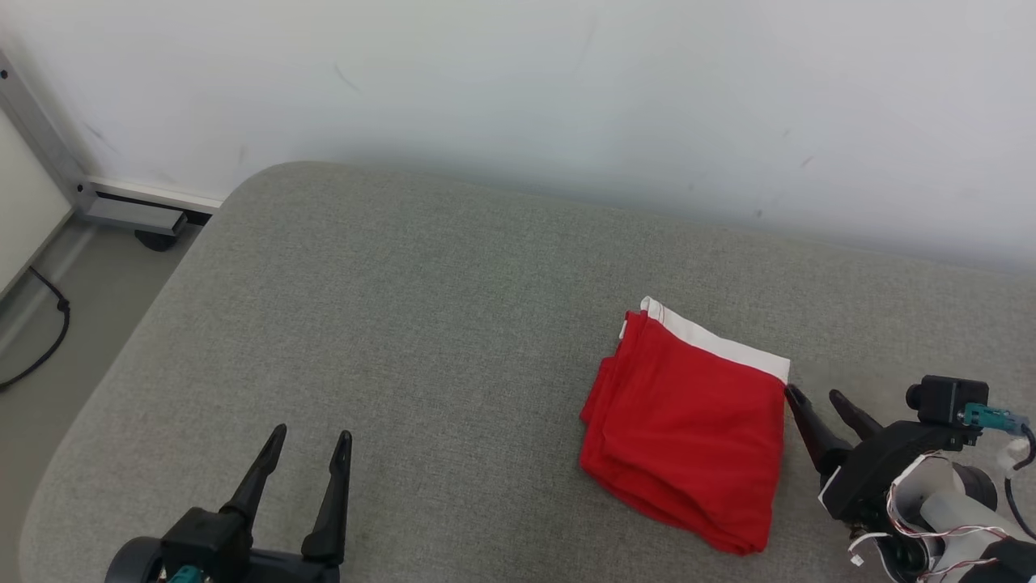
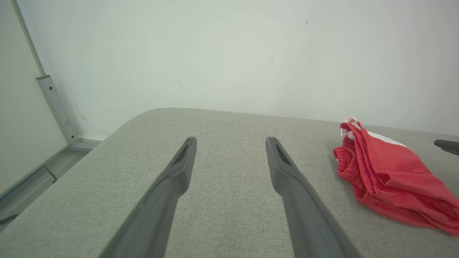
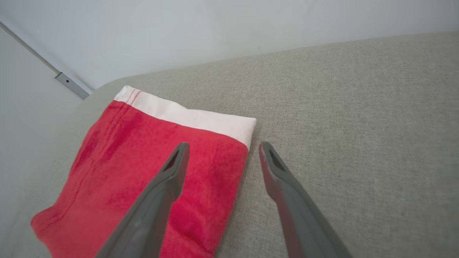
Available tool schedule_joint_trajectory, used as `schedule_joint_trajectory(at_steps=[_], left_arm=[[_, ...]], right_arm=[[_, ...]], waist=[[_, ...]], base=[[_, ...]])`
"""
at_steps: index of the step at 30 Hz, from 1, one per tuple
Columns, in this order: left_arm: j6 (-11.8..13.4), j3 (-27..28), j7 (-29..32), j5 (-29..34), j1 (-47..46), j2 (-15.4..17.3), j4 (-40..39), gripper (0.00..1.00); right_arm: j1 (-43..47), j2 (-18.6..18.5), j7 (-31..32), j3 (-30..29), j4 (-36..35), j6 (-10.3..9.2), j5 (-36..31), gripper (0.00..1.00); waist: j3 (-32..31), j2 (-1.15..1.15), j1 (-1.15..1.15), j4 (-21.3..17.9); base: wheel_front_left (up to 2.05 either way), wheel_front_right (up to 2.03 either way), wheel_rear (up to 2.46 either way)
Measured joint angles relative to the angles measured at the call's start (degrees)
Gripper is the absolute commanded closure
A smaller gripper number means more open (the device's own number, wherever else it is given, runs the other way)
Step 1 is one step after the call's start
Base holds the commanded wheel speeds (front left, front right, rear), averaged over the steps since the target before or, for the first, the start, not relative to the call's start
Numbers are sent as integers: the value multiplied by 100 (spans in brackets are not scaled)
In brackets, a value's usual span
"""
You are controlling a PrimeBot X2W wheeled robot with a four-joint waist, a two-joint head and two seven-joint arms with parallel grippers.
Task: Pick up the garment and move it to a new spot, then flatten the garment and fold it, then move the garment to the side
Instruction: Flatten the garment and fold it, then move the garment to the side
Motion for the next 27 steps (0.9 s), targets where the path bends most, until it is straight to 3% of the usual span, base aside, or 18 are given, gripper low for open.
schedule_joint_trajectory(at_steps=[11,27], left_arm=[[91,-31,58,68,9,170,-92,0],[644,498,77,155,224,573,-455,0]], right_arm=[[-19,246,920,-68,586,0,185,0],[-55,459,1752,-234,917,0,571,0]], waist=[[-119,0,0,-30],[-238,0,0,55]], base=[[0,0,0],[0,0,0]])
